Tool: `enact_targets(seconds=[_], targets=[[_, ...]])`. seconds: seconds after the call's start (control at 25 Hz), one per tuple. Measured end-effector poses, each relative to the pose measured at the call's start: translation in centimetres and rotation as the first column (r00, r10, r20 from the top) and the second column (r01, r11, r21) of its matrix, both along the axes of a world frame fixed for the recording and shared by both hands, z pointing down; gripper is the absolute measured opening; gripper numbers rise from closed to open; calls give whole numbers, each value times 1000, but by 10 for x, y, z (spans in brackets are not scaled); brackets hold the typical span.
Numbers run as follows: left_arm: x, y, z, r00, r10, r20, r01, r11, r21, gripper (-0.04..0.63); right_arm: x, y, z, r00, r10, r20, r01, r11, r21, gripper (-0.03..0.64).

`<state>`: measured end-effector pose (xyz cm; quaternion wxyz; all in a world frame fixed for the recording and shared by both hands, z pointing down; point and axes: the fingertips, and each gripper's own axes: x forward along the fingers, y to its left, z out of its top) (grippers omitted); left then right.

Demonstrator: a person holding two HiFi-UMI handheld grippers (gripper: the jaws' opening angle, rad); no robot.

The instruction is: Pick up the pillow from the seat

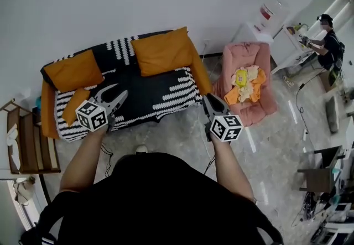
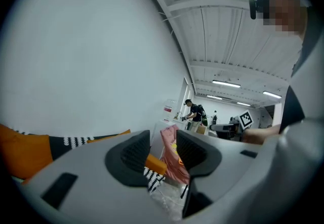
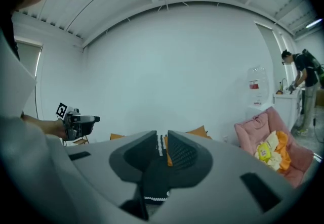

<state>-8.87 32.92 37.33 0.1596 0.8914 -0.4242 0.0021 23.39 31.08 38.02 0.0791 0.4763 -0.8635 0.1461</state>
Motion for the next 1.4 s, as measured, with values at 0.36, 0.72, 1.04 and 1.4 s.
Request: enact_targets(seconds=[0.36, 0.72, 1.04, 1.4], targets=[[17, 11, -2, 1000, 12, 7, -12, 1000, 10, 169, 16, 7, -6, 1000, 8, 14, -8, 1000, 3, 60], [13, 8, 10, 1000, -11, 0, 11, 1000, -16, 169, 21, 8, -2, 1000, 22, 8, -22, 1000, -7, 57], [12, -15, 19, 1000, -1, 4, 2, 1000, -30, 169, 21, -11, 7, 999, 38, 11, -37, 999, -16, 55], [-3, -46, 33, 1000, 6, 9, -5, 998, -64, 169, 6, -45, 19, 999, 51, 10, -50, 998, -39, 55]])
